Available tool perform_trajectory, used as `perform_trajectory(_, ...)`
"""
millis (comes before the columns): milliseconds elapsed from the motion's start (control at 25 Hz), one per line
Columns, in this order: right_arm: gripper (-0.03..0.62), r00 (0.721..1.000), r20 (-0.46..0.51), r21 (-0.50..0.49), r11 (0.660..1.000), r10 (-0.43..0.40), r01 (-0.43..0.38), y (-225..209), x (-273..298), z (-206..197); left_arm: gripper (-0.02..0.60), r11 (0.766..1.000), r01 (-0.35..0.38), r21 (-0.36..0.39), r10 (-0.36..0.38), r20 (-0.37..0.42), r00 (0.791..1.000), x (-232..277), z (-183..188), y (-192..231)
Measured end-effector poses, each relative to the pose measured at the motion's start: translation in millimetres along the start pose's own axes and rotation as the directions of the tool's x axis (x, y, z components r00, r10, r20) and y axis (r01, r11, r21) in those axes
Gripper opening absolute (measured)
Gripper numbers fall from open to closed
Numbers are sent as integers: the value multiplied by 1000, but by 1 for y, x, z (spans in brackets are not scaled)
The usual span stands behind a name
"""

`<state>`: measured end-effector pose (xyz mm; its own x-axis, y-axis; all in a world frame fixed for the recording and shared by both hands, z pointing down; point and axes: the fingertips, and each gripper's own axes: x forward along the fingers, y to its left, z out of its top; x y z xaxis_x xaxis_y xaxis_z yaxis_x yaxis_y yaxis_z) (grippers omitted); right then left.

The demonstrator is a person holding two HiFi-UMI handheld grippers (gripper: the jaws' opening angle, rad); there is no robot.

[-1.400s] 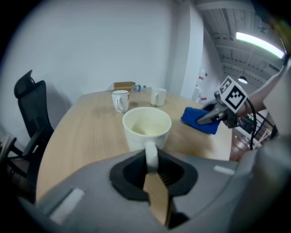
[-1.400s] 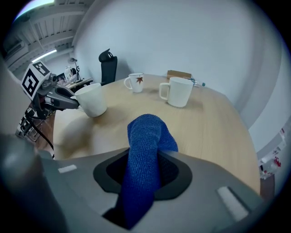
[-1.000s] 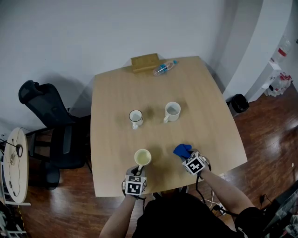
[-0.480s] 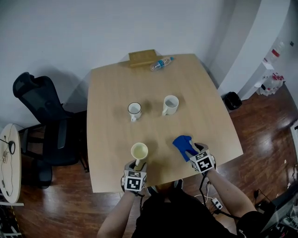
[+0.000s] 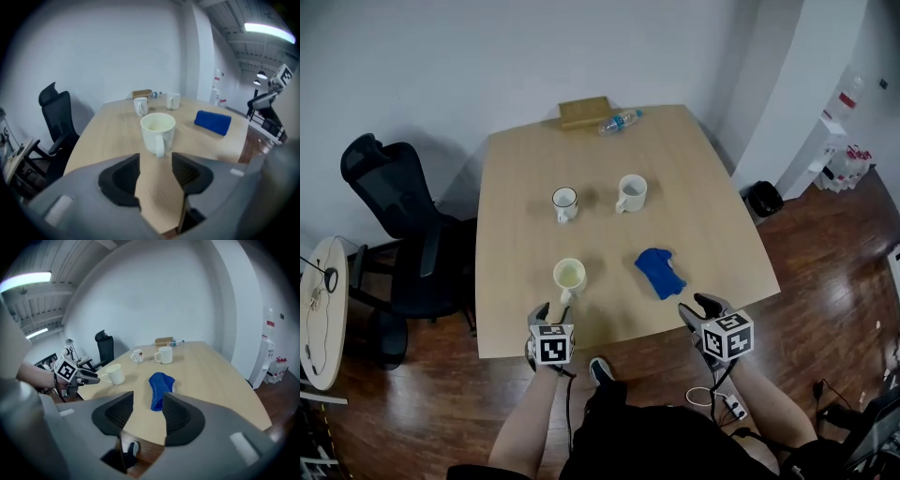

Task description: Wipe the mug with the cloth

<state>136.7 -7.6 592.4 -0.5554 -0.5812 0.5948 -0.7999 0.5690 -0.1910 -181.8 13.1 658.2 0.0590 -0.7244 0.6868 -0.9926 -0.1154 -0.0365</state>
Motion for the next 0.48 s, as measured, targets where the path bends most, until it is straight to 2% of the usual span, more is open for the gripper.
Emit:
perform_trajectory(120, 134, 992, 98, 24, 996, 82, -85, 16, -48, -4, 160, 992, 5, -130, 11, 124, 992, -66, 8, -31)
perform_trajectory(240, 80, 974, 171, 40, 986, 151, -160, 25, -103, -17, 70, 978, 56, -199, -10, 227, 974, -132, 1, -88)
perform_trajectory(320, 77, 964, 200, 48, 981, 175, -188, 26, -137, -31, 37, 976, 92, -196, -40, 254, 966, -170, -12, -135)
perform_trajectory(480, 77, 954, 240, 13, 982, 180, -189, 29, -180, -51, 11, 982, 149, -119, -113, 266, 957, -223, -34, -208)
